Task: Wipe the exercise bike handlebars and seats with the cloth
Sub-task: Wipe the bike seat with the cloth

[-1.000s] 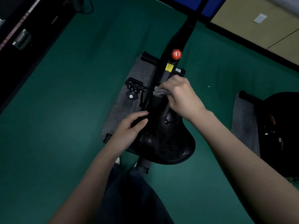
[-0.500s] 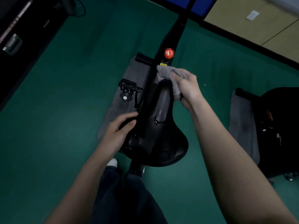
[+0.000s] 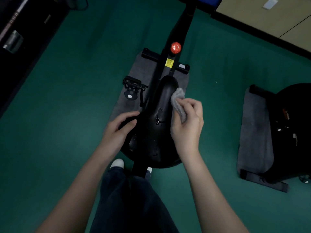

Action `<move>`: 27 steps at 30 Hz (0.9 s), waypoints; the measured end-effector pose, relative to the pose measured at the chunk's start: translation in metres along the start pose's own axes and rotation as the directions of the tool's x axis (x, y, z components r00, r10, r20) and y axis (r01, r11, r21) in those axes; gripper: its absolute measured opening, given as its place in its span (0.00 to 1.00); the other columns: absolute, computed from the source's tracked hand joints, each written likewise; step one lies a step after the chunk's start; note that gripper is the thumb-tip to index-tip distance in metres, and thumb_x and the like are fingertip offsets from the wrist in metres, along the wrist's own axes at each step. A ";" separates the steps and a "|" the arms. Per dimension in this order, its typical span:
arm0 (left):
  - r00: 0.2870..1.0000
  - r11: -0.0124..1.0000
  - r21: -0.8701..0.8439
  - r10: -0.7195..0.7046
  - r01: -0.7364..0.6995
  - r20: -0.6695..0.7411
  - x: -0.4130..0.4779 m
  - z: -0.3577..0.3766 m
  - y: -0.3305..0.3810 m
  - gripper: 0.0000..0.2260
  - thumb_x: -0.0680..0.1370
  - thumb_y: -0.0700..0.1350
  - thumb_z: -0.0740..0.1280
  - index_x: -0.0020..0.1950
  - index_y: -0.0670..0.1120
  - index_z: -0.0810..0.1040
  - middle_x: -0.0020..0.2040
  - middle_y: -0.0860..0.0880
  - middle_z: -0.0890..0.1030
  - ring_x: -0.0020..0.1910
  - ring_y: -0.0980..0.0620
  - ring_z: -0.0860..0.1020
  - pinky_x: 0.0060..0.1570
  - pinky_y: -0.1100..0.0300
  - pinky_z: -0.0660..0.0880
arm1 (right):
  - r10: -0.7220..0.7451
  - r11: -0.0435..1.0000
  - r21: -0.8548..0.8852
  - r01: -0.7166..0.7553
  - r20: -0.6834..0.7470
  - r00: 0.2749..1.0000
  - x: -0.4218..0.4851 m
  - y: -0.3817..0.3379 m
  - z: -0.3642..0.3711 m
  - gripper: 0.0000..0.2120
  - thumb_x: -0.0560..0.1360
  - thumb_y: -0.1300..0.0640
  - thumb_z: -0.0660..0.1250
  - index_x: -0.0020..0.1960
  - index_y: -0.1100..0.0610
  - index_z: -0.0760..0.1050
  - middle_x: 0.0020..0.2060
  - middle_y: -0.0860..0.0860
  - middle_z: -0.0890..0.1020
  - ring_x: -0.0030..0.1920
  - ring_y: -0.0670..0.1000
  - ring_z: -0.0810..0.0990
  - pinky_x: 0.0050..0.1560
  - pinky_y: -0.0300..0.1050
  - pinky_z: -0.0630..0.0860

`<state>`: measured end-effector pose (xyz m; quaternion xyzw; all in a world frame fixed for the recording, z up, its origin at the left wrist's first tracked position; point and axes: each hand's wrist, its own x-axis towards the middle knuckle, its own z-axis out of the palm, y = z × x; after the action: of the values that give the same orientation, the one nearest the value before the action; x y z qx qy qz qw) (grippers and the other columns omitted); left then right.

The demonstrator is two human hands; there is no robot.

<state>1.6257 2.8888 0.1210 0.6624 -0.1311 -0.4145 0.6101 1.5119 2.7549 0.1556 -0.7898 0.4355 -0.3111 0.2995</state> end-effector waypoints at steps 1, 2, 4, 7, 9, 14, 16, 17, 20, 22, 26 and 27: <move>1.000 1.000 0.003 -0.003 0.003 0.003 0.000 0.000 0.000 0.12 0.77 0.38 0.65 0.55 0.52 0.81 0.58 0.53 0.81 0.61 0.56 0.76 0.61 0.62 0.70 | -0.050 0.998 -0.027 0.050 0.019 0.999 -0.001 -0.004 0.003 0.11 0.72 0.72 0.67 0.53 0.66 0.80 0.49 0.59 0.77 0.52 0.54 0.76 0.58 0.37 0.71; 1.000 1.000 0.004 -0.005 0.005 0.006 0.001 0.000 0.001 0.12 0.77 0.38 0.65 0.55 0.52 0.81 0.58 0.53 0.81 0.61 0.56 0.76 0.61 0.63 0.70 | -0.110 0.992 -0.058 0.113 0.059 0.992 -0.002 -0.007 0.004 0.12 0.71 0.73 0.67 0.53 0.66 0.80 0.49 0.59 0.77 0.52 0.56 0.75 0.58 0.35 0.69; 1.000 1.000 -0.007 -0.006 0.006 0.006 0.001 0.000 0.002 0.12 0.77 0.37 0.65 0.55 0.51 0.81 0.57 0.53 0.81 0.60 0.55 0.77 0.60 0.64 0.72 | -0.249 0.960 -0.080 0.268 0.191 0.949 -0.009 -0.007 0.001 0.13 0.70 0.74 0.67 0.52 0.66 0.81 0.48 0.58 0.79 0.51 0.56 0.74 0.57 0.31 0.66; 1.000 1.000 0.024 0.000 0.000 0.018 0.001 -0.001 0.000 0.12 0.78 0.38 0.65 0.55 0.52 0.81 0.58 0.52 0.81 0.62 0.54 0.76 0.66 0.54 0.70 | -0.384 0.913 0.021 0.407 0.377 0.843 -0.019 -0.002 -0.010 0.12 0.71 0.74 0.67 0.51 0.65 0.82 0.47 0.55 0.80 0.50 0.55 0.75 0.57 0.34 0.68; 0.999 0.998 0.061 -0.007 0.006 0.031 0.001 -0.004 -0.001 0.12 0.78 0.40 0.66 0.56 0.55 0.81 0.59 0.54 0.81 0.63 0.54 0.75 0.68 0.50 0.68 | -0.411 0.902 0.056 0.427 0.409 0.815 -0.018 0.005 -0.019 0.12 0.71 0.74 0.65 0.51 0.65 0.82 0.47 0.55 0.80 0.51 0.55 0.75 0.58 0.37 0.70; 0.999 0.998 0.053 -0.027 0.025 0.023 0.001 -0.005 -0.002 0.12 0.77 0.43 0.66 0.53 0.59 0.82 0.58 0.56 0.81 0.63 0.54 0.75 0.65 0.54 0.69 | -0.292 0.948 -0.051 0.314 0.252 0.923 -0.015 0.004 -0.012 0.15 0.70 0.76 0.67 0.53 0.64 0.82 0.47 0.57 0.79 0.51 0.55 0.74 0.58 0.33 0.67; 0.999 0.999 0.031 -0.020 0.019 0.030 0.001 -0.005 -0.001 0.12 0.78 0.42 0.66 0.53 0.59 0.82 0.57 0.56 0.81 0.60 0.57 0.77 0.61 0.59 0.71 | -0.299 0.949 -0.014 0.316 0.285 0.911 -0.023 0.001 -0.010 0.16 0.69 0.76 0.67 0.53 0.63 0.82 0.48 0.55 0.79 0.52 0.54 0.75 0.58 0.33 0.67; 0.999 0.999 0.031 -0.015 0.013 0.034 0.000 -0.005 0.000 0.12 0.78 0.41 0.66 0.53 0.58 0.81 0.57 0.56 0.81 0.60 0.59 0.77 0.60 0.61 0.70 | -0.312 0.946 0.017 0.323 0.319 0.895 -0.027 0.002 -0.012 0.17 0.68 0.76 0.67 0.53 0.63 0.82 0.48 0.55 0.79 0.52 0.54 0.75 0.58 0.33 0.68; 0.999 0.999 0.045 0.002 -0.003 0.040 0.000 -0.003 0.002 0.12 0.78 0.40 0.65 0.55 0.55 0.81 0.58 0.56 0.81 0.60 0.60 0.76 0.62 0.60 0.70 | -0.310 0.949 0.062 0.308 0.358 0.881 -0.033 0.014 -0.032 0.18 0.68 0.77 0.65 0.53 0.62 0.81 0.49 0.54 0.79 0.53 0.52 0.75 0.59 0.36 0.69; 0.999 0.999 0.047 0.010 -0.012 0.037 -0.001 -0.002 0.002 0.11 0.78 0.40 0.65 0.56 0.54 0.80 0.59 0.55 0.80 0.61 0.59 0.76 0.64 0.60 0.69 | -0.252 0.966 0.023 0.257 0.311 0.916 -0.031 0.022 -0.043 0.17 0.69 0.77 0.65 0.52 0.63 0.81 0.48 0.52 0.79 0.52 0.53 0.76 0.57 0.36 0.70; 0.999 0.999 0.026 0.019 -0.020 0.031 -0.002 0.001 0.004 0.12 0.78 0.38 0.64 0.55 0.52 0.80 0.58 0.54 0.81 0.61 0.57 0.76 0.65 0.59 0.70 | 0.014 0.999 0.026 -0.020 0.201 0.979 -0.008 0.023 -0.032 0.15 0.70 0.75 0.64 0.51 0.62 0.82 0.46 0.51 0.81 0.48 0.50 0.80 0.52 0.34 0.74; 0.999 1.000 0.021 0.017 -0.017 0.027 -0.002 0.001 0.004 0.12 0.78 0.38 0.64 0.55 0.52 0.80 0.58 0.53 0.81 0.61 0.56 0.77 0.64 0.59 0.70 | 0.088 0.994 0.053 -0.100 0.192 0.977 -0.001 0.021 -0.026 0.15 0.71 0.74 0.63 0.51 0.62 0.82 0.46 0.52 0.82 0.47 0.49 0.80 0.51 0.32 0.74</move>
<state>1.6251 2.8887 0.1251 0.6622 -0.1494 -0.4168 0.6045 1.4818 2.7412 0.1560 -0.7846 0.4318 -0.2337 0.3785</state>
